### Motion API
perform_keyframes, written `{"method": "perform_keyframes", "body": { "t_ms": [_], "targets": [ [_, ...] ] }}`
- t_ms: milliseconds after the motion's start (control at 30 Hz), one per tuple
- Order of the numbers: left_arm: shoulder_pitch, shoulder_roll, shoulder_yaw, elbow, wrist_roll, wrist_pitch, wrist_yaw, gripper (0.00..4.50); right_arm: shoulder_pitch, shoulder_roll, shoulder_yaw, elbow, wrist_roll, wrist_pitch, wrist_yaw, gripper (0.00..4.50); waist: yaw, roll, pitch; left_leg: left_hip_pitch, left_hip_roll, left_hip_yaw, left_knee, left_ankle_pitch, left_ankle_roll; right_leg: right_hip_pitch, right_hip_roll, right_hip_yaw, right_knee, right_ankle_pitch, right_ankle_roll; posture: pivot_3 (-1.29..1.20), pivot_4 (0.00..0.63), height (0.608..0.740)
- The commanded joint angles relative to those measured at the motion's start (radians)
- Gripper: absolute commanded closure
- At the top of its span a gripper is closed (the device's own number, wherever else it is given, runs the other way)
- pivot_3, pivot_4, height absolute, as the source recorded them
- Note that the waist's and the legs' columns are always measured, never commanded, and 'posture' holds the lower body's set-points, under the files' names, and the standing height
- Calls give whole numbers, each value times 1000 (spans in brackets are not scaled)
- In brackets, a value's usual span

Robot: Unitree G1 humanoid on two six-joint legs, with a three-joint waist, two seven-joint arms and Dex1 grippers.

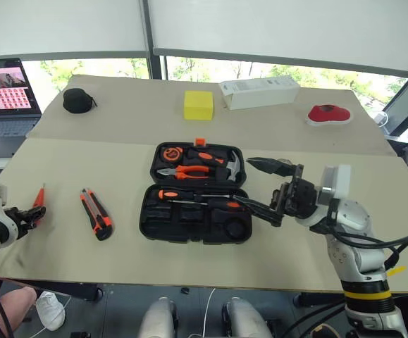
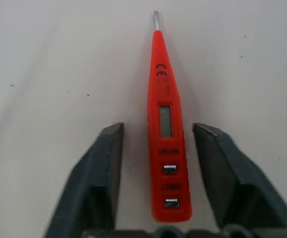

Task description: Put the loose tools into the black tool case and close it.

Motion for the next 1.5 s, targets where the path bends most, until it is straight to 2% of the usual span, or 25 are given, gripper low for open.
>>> {"method": "perform_keyframes", "body": {
  "t_ms": [33,100,167,233,333,467,567,667,767,1000,1200,1500],
  "targets": [
    [1,-19,4,-12,15,-38,-29,3726,-13,-15,-7,-47,2,12,-13,0,1,0,0,0,0,0,0,0,0,0,0,0,0,0,0,0,150,740],
    [-5,-22,29,-11,9,-53,-40,4042,-13,-23,-7,-52,4,22,-16,0,1,0,0,0,0,0,0,0,0,0,0,0,0,0,0,0,150,740],
    [-11,-17,47,-16,7,-125,-90,4042,-11,-34,-9,-57,5,30,-14,0,1,0,0,0,0,0,0,0,0,0,0,0,0,0,0,0,150,740],
    [-29,-22,68,-38,-17,-239,-192,4042,-4,-52,-18,-64,9,41,-12,0,1,0,0,-1,0,-1,0,0,0,0,0,0,0,0,0,0,150,740],
    [-24,-16,36,-114,-39,-467,-456,4042,16,-88,-40,-78,20,59,-10,0,2,-1,0,-2,1,-1,0,0,0,-1,0,-1,-1,0,0,0,150,740],
    [-7,80,-175,-197,60,-671,-789,4042,81,-188,-93,-123,98,182,-4,0,6,0,0,-4,0,0,0,0,0,-1,-3,-1,-3,0,-1,0,150,740],
    [-80,105,-316,-223,87,-714,-916,4042,114,-258,-121,-148,134,259,0,0,5,4,1,-3,0,1,0,-1,2,-1,-5,-1,-3,0,-1,0,150,740],
    [-210,83,-464,-257,134,-660,-945,4042,166,-330,-126,-159,93,279,38,0,6,3,1,-5,0,4,1,-1,2,-1,0,-1,-3,0,-1,0,150,740],
    [-330,44,-615,-248,252,-640,-935,4042,226,-366,-138,-173,67,276,51,0,8,3,1,-6,0,5,2,-1,2,-1,2,0,-3,-1,1,0,150,740],
    [-451,-22,-787,-222,399,-611,-935,4042,317,-345,-181,-231,76,262,21,0,0,3,1,-7,-2,4,3,-1,2,-1,3,1,-3,-2,3,0,150,740],
    [-501,-67,-875,-182,509,-614,-921,4042,369,-323,-193,-270,87,273,2,0,3,3,1,-8,-2,3,4,0,3,0,4,1,-2,-2,3,0,150,740],
    [-529,-85,-935,-173,602,-601,-930,4042,391,-305,-190,-279,83,263,-6,0,10,3,1,-7,-2,2,5,0,3,1,3,1,-2,-2,4,0,150,740]
  ]
}}
